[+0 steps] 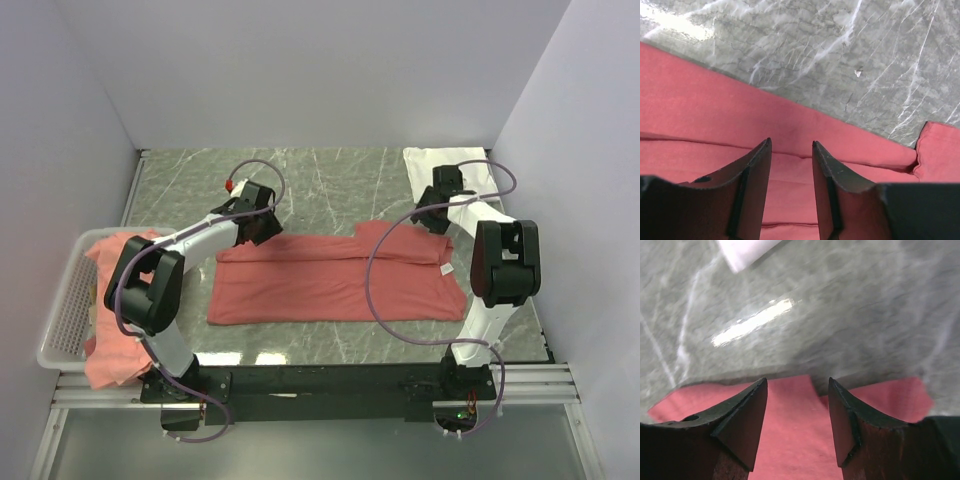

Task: Fold and stack the t-shirts
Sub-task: Fold the tshirt

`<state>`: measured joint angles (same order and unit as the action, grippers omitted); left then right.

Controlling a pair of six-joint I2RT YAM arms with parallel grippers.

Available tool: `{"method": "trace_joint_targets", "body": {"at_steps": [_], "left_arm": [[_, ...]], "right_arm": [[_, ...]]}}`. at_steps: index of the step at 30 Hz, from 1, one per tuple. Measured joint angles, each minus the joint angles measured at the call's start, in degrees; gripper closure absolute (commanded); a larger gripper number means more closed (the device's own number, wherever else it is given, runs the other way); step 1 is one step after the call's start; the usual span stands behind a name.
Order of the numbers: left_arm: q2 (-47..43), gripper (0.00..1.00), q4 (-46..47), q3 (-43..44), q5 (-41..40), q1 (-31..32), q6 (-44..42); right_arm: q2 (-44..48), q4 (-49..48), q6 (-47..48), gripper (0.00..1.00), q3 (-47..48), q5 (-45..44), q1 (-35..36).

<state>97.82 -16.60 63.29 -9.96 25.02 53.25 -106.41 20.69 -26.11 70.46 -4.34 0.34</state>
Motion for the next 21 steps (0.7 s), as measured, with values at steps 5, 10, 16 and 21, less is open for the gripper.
{"method": "trace_joint_targets", "body": {"at_steps": [5,10,16,21], "left_arm": [[0.3,0.57,0.0,0.4,0.1,0.0,-0.1],[0.3,0.58,0.0,0.4,0.1,0.0,-0.1],[0.3,0.57,0.0,0.4,0.1,0.0,-0.1],[0.3,0.57,0.0,0.4,0.0,0.0,0.0]], "right_arm": [[0.0,-1.8,-1.0,0.45,-1.5,5.0,0.0],[0.0,-3.0,-1.8,0.62,-1.8,7.5,0.0],[1.6,-4.1,-2.8,0.92,-5.0,9.1,-0.9],[4.9,-5.6,-3.3,1.00,-7.6,10.8,-1.5]]}}
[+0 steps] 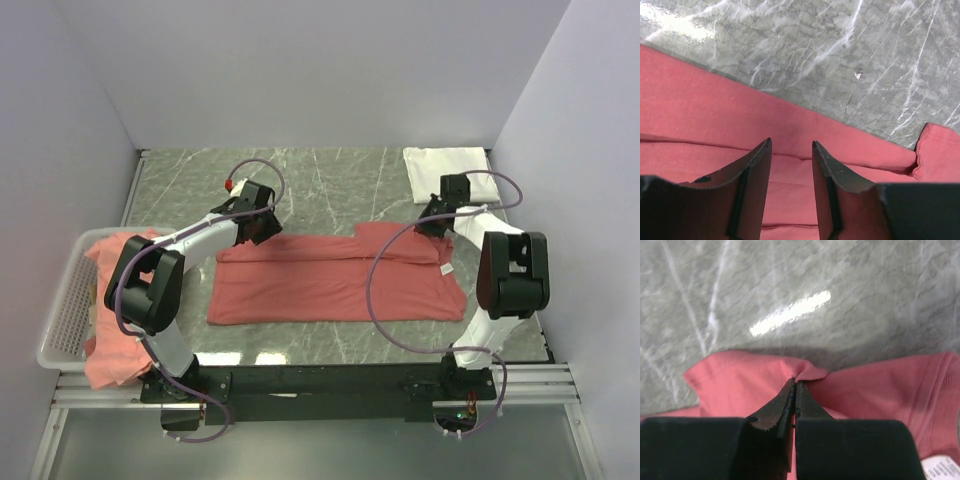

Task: Fold and stack the t-shirts
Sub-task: Fold the tshirt

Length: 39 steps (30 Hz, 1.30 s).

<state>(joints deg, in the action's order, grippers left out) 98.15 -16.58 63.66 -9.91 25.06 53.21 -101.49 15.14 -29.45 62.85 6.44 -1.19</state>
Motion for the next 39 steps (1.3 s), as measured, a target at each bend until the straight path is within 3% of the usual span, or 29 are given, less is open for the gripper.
{"method": "trace_joint_targets", "body": {"at_steps": [25,39], "left_arm": [[0.0,0.56,0.0,-1.0,0.0,-1.6,0.5],[-0.1,0.56,0.9,-2.6,0.0,-2.8,1.1]], "right_arm": [[37.5,-6.2,-2.7,1.00,-30.1,5.2,0.0],[50.5,-4.5,-7.2,1.00,-40.1,5.7,-0.9]]}}
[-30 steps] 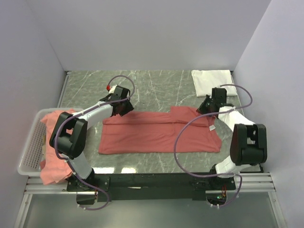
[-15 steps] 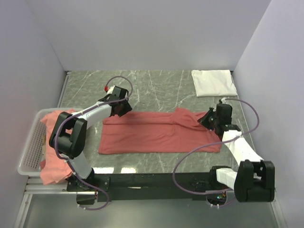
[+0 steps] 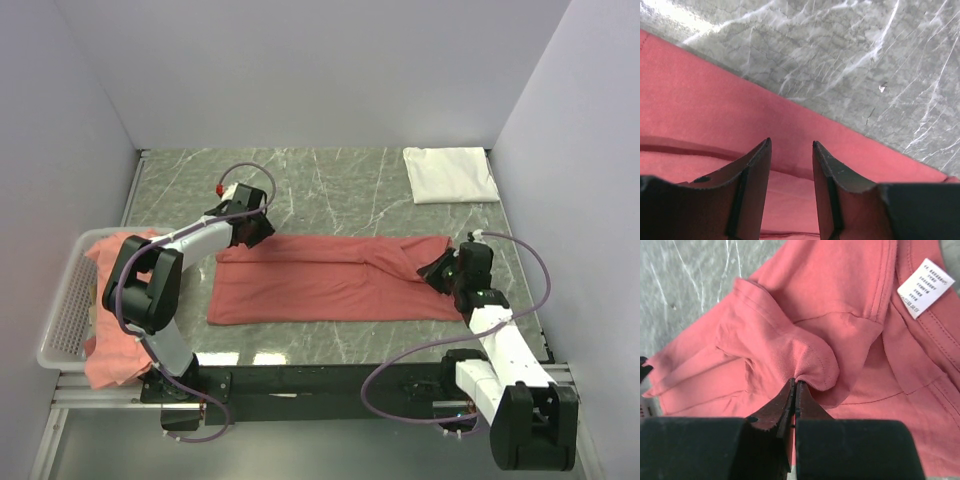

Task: Fold and stack the t-shirts
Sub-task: Fold the tshirt

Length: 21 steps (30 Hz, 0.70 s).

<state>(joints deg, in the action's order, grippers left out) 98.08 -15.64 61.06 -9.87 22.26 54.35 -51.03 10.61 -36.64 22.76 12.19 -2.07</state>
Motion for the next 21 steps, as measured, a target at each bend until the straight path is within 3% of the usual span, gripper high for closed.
{"method": "trace_joint_targets", "body": {"at_steps": [8,9,13,18,21], "left_arm": [[-2.0,0.56,1.7,-3.6,0.7,-0.5,0.4],[-2.4,0.56,1.8,-4.3,0.9,-0.5,0.4],[-3.8,0.57,2.8,-6.9,1.6,-0.5,0.5],[-4.9,0.58,4.3,-10.0,3.0,-0.5,0.9],[-5.6,0.58,4.9,-11.5,3.4,-0.5,1.0]], "right_arm": [[4.3,1.0,-2.3,0.91,-2.9,1.3,-1.1],[5.1,1.2,-2.5,0.89,-3.2,1.5,-1.1],[8.7,2.8,-2.9,0.63,-3.3,2.0,-1.2],[11.6,4.7,-2.6,0.49,-2.6,2.0,-1.2],[10.1,5.0,-1.8,0.49,-0.7,2.2,-1.2]]}}
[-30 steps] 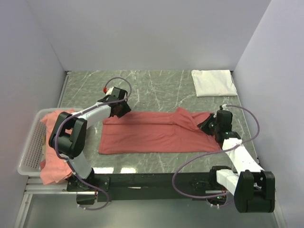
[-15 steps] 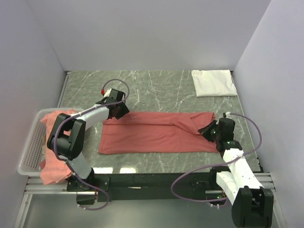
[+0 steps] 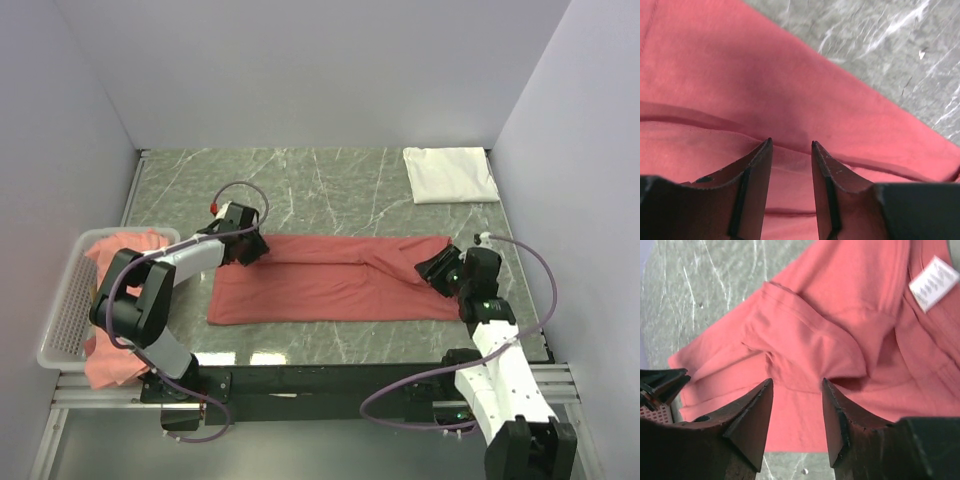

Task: Fold and stack the t-shirts
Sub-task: Fold the tshirt

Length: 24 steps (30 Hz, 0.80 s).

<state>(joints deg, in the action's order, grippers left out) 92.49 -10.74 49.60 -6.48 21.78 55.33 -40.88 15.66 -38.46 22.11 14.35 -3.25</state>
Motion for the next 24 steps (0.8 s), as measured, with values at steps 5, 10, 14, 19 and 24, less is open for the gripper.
{"method": "trace_joint_targets", "body": {"at_steps": [5,10,14,19,24], "left_arm": [[-2.0,0.57,0.2,-1.4,0.5,0.1,0.1],[-3.7,0.58,0.6,-2.2,0.6,0.3,0.1],[-4.5,0.58,1.1,-3.6,0.6,0.5,0.2],[-5.3,0.58,1.2,-5.5,0.6,0.8,0.5],[-6.0,0.58,1.2,-5.6,0.6,0.9,0.5]], "right_arm": [[-10.4,-1.0,2.5,0.49,7.7,-0.9,1.4],[-24.5,-2.7,5.3,0.49,16.1,-3.4,5.6],[-36.6,-3.2,7.8,0.49,23.1,-5.1,8.9],[-46.4,-3.6,9.7,0.49,29.0,-6.4,11.3],[-53.9,-3.6,10.9,0.50,34.5,-7.9,13.2]]}}
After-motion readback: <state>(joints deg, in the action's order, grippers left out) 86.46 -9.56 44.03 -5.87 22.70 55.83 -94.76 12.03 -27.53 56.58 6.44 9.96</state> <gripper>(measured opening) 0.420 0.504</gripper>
